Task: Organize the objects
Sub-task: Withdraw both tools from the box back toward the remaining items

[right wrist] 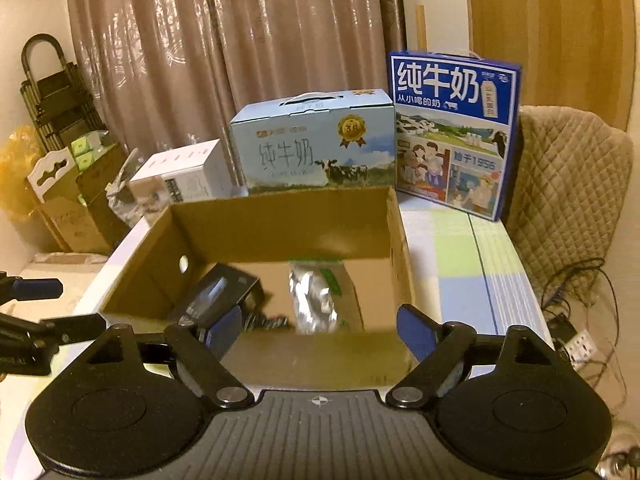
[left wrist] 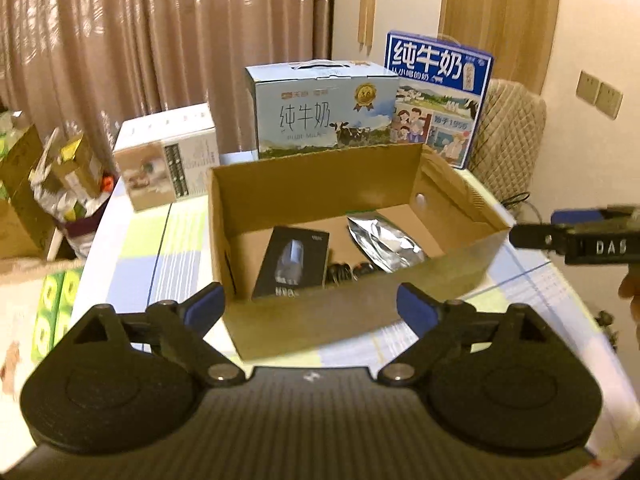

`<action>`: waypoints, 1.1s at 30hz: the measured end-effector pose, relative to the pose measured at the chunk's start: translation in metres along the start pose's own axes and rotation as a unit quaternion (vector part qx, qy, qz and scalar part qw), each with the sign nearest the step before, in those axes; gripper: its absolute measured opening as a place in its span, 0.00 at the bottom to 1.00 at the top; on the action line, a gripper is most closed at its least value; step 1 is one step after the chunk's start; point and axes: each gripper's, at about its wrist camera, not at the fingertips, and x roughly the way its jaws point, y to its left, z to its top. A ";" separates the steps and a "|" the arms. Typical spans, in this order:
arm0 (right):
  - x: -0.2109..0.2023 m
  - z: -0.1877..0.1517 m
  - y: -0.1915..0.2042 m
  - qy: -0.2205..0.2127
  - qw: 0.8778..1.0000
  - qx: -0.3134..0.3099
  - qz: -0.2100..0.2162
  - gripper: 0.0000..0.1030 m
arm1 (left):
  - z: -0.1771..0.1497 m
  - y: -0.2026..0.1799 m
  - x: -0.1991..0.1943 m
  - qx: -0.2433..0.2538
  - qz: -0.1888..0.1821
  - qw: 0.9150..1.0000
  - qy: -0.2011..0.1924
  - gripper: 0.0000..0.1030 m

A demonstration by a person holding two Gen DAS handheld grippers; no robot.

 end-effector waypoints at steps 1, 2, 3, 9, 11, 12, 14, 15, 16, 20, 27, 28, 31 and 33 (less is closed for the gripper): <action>-0.009 -0.006 0.002 0.002 1.000 0.002 0.001 0.80 | -0.005 -0.001 -0.009 -0.004 0.000 1.000 0.000 0.89; -0.020 -0.012 0.005 0.003 1.000 0.005 0.003 0.80 | -0.011 -0.002 -0.019 -0.009 0.000 1.000 0.000 0.90; -0.030 -0.018 0.008 0.002 1.000 0.007 0.004 0.80 | -0.018 -0.003 -0.029 -0.014 0.001 1.000 0.001 0.91; -0.088 -0.058 0.032 -0.003 1.000 0.003 0.009 0.80 | -0.060 -0.001 -0.090 -0.063 0.000 0.998 0.001 0.96; -0.106 -0.071 0.040 -0.004 1.000 0.004 0.008 0.80 | -0.073 -0.001 -0.107 -0.067 0.007 0.998 -0.001 0.97; -0.114 -0.077 0.043 -0.005 1.000 0.004 0.010 0.80 | -0.081 -0.001 -0.116 -0.067 0.011 0.998 0.000 0.97; -0.131 -0.089 0.050 -0.008 1.000 0.004 0.011 0.80 | -0.096 -0.002 -0.130 -0.066 0.017 0.998 0.003 0.99; -0.138 -0.094 0.053 -0.009 1.000 0.004 0.011 0.80 | -0.102 -0.003 -0.136 -0.066 0.021 0.998 0.005 0.99; -0.145 -0.099 0.057 -0.010 1.000 0.001 0.012 0.80 | -0.109 -0.003 -0.142 -0.065 0.026 0.997 0.008 0.99; -0.167 -0.121 0.070 -0.014 1.000 -0.018 0.006 0.80 | -0.130 -0.004 -0.158 -0.062 0.028 0.998 0.018 0.99; -0.180 -0.151 0.077 0.005 1.000 -0.024 0.003 0.80 | -0.162 -0.010 -0.169 -0.067 0.037 0.997 0.033 0.99; -0.180 -0.155 0.076 0.009 1.000 -0.022 0.004 0.80 | -0.166 -0.011 -0.169 -0.068 0.035 0.996 0.034 0.99; -0.178 -0.165 0.076 0.020 1.000 -0.018 0.007 0.80 | -0.174 -0.012 -0.167 -0.075 0.030 0.996 0.043 0.99; -0.177 -0.169 0.074 0.027 0.999 -0.015 0.008 0.80 | -0.177 -0.014 -0.165 -0.075 0.025 0.996 0.051 0.99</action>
